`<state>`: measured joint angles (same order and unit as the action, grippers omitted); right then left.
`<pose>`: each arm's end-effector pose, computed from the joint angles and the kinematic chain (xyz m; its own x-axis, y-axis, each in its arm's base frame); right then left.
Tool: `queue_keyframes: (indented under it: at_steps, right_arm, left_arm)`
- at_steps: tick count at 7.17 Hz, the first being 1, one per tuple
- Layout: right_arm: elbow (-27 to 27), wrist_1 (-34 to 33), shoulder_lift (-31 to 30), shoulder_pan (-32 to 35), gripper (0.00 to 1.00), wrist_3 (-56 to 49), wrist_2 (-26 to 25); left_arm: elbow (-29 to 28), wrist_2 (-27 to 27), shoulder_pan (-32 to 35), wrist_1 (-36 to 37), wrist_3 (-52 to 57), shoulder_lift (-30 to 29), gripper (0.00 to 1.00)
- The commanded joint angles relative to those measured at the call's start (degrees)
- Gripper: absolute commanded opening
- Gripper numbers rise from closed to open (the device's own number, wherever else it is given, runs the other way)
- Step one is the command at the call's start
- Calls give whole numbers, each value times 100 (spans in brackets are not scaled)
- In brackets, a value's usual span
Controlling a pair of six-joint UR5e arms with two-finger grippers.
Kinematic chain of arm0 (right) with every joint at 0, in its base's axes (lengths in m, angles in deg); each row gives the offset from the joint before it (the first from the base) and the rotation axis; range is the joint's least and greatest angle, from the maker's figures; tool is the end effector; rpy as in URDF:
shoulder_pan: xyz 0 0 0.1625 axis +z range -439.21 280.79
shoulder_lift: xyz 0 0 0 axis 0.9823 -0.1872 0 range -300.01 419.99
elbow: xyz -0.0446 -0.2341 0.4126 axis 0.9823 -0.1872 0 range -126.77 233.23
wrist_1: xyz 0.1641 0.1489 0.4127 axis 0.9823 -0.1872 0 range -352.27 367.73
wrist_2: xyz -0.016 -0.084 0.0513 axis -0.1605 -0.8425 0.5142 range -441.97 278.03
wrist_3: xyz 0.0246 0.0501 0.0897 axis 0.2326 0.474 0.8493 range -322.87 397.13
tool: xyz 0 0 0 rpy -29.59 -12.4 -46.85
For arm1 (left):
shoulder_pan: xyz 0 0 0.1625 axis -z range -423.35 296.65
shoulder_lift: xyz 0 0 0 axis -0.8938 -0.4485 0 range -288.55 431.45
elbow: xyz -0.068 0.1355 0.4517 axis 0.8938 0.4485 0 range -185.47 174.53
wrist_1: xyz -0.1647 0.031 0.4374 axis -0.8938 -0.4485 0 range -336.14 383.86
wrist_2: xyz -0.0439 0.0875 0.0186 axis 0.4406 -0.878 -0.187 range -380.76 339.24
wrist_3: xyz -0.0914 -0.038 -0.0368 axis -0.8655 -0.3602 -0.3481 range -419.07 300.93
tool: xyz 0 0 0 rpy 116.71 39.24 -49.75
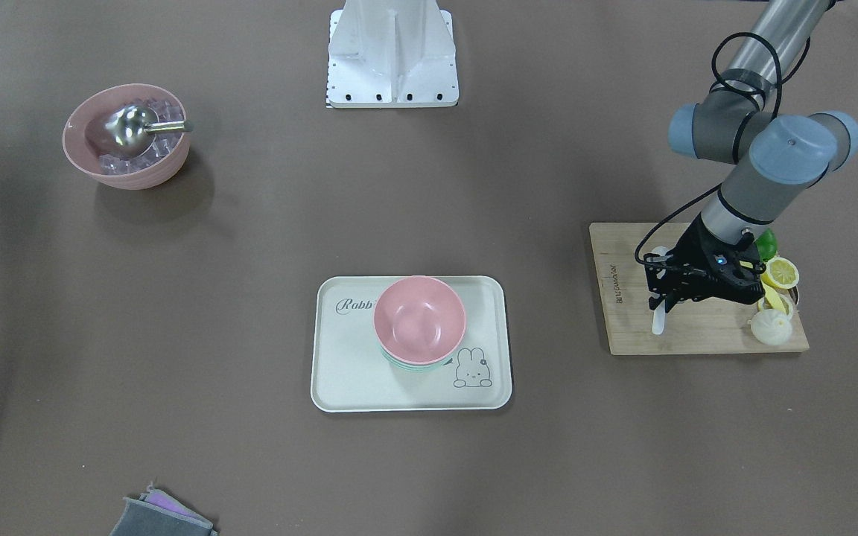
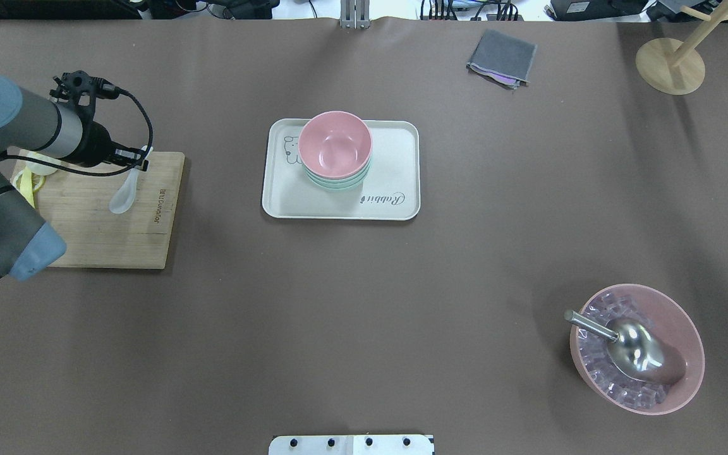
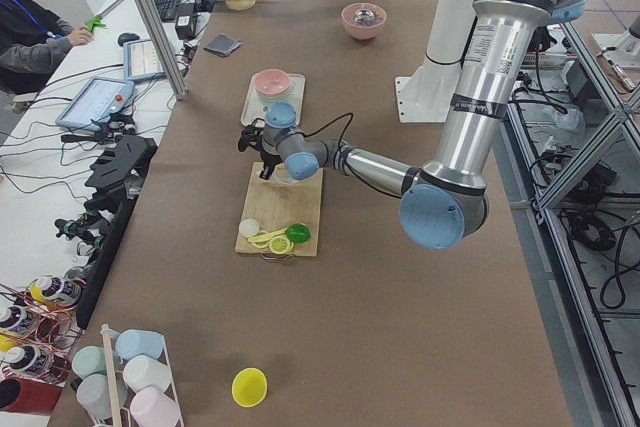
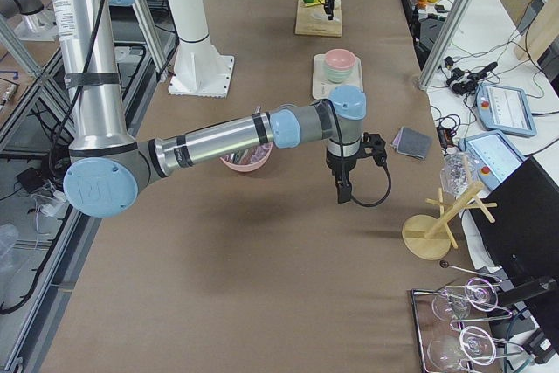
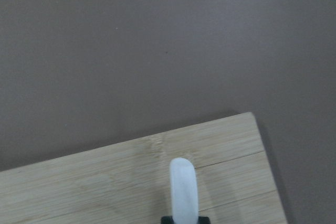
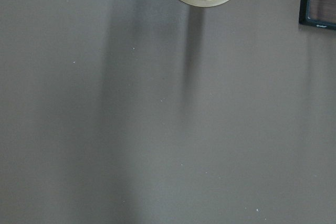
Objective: Stack pink bowl on green and place spoon
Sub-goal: 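Carry the white spoon with the left gripper over the pink bowl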
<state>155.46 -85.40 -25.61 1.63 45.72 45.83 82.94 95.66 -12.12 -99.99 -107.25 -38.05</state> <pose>-0.0251 -0.5867 0.5669 0.7720 -0.1206 0.6241 0.0397 0.9891 0.1419 0.3850 -0.6172 0.4538 0.6086 0.1959 -0.7689 0.0990 0.9427 0.3185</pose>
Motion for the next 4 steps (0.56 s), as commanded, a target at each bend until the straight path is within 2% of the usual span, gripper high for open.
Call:
queue_keyframes:
  at_steps: [1, 3, 4]
  right_arm:
    - [-2, -55, -140, 254, 100, -592, 52]
    - [-28, -56, -307, 527, 100, -1165, 61]
    - [-37, -65, -369, 616, 100, -1306, 61]
  left_arm:
    - [1, -23, -191, 700, -1032, -1033, 0]
    - [-392, -58, -499, 836, -1683, -1964, 0]
    - [-786, -171, -674, 836, -1999, -2439, 0]
